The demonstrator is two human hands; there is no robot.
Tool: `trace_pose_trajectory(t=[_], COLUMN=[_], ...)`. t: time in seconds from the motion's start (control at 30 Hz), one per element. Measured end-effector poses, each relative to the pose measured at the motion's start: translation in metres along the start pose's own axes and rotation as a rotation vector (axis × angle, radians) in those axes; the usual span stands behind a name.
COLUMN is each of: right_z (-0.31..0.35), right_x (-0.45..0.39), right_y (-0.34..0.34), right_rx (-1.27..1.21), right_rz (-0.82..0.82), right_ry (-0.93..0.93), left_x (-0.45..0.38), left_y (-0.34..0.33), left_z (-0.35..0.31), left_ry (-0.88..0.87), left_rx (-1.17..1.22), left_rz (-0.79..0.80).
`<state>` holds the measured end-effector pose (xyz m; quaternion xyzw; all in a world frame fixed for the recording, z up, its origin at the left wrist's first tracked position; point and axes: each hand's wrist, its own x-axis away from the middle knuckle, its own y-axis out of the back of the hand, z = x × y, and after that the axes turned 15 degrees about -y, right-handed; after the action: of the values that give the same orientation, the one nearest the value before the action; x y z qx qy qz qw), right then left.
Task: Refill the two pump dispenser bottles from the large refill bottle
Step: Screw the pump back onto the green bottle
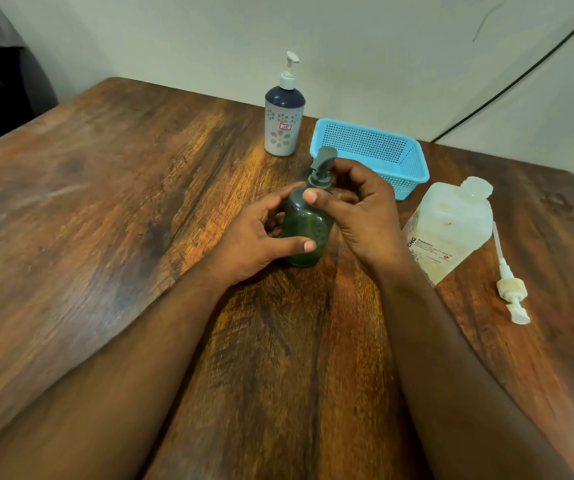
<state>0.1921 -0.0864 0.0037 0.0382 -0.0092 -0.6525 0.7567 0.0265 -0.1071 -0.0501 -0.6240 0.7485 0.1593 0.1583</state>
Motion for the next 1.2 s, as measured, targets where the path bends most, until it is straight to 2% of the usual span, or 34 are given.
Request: trace_pose_trajectory(t=[0.17, 0.37, 0.5, 0.73, 1.0, 1.2], right_z=[-0.009, -0.012, -0.008, 0.011, -0.001, -0.005], right_x=[0.005, 0.004, 0.005, -0.002, 0.009, 0.012], right_y=[0.002, -0.010, -0.011, 0.010, -0.005, -0.016], right_rx=[-0.218, -0.248, -0.211, 0.039, -0.122, -0.125], right_rz=[0.187, 0.021, -0.003, 0.252, 0.040, -0.107], right_ry=[-0.074, -0.028, -0.010, -0.052, -0.046, -0.019], left_x=[0.000, 0.000, 0.000, -0.003, -0.002, 0.002], left_y=[0.001, 0.001, 0.001, 0.004, 0.001, -0.008], left_z=[0.000, 0.003, 0.003, -0.001, 0.001, 0.000], left_ry=[0.012, 0.036, 0.047, 0.086, 0.067, 0.035], left_rx=[0.032, 0.023, 0.048, 0.118, -0.006, -0.124], left_rz=[0.001, -0.009, -0.015, 0.029, 0.043, -0.050])
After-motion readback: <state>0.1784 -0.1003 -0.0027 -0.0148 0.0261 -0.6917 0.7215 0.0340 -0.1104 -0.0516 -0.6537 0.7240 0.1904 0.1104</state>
